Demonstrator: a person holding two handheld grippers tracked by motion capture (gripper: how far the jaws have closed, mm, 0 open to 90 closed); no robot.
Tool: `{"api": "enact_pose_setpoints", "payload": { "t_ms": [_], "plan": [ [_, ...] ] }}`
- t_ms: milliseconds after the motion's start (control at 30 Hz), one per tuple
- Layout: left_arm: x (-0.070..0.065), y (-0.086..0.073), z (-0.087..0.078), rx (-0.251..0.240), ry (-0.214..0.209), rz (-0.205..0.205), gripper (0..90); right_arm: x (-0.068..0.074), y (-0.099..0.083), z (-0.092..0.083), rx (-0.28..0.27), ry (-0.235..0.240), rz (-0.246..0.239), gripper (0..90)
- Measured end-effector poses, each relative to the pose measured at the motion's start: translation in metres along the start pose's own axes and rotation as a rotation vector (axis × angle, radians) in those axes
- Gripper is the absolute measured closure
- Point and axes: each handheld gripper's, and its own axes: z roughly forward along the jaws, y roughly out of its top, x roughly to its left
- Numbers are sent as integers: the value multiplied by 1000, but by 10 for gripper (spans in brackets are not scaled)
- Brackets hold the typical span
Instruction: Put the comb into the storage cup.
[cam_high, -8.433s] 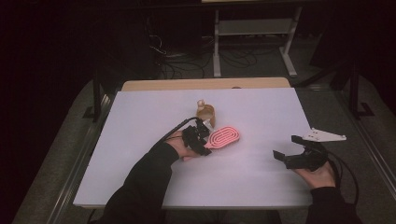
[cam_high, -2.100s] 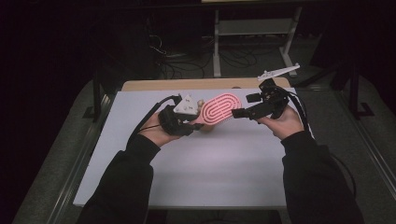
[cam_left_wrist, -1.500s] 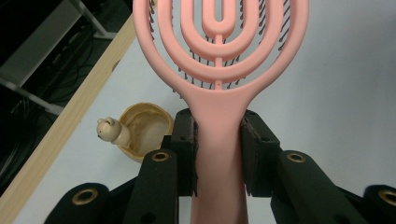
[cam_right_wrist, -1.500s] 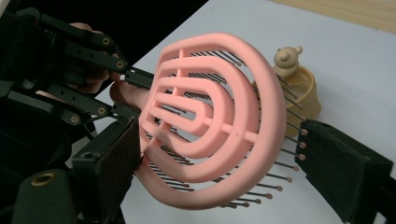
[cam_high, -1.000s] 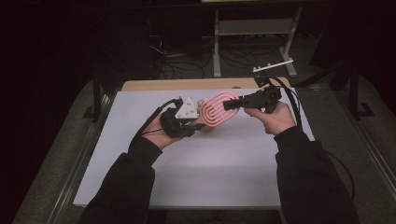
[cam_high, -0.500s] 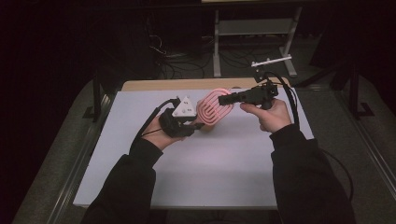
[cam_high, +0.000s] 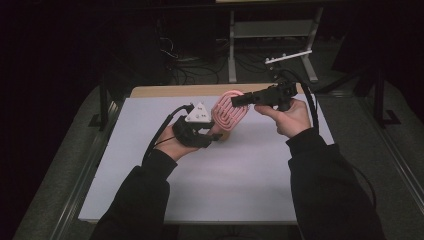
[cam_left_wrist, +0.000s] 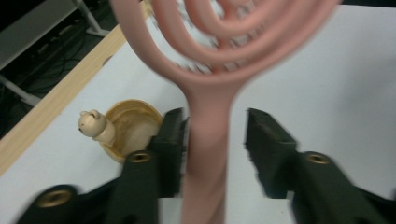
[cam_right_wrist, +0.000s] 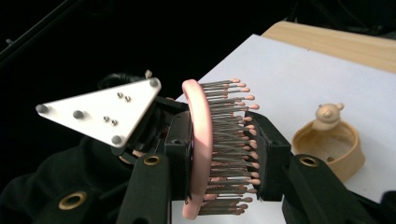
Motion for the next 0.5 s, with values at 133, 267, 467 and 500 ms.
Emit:
{"api": "enact_pose_setpoints", "payload": {
  "t_ms": [133,267,467,500],
  "plan": [
    [2,-1,-2,-28,-20,-28,429,2,6,-4,5,-20,1,629],
    [5,-3,-7,-57,-11,-55,339,6,13,-8,10,-56,-20,629],
    [11,-8,-15,-114,-4,-90,235,9,20,-11,15,-52,-30,628],
    [12,-9,-16,-125,-3,-93,220,11,21,-12,19,-59,-34,629]
  ]
}}
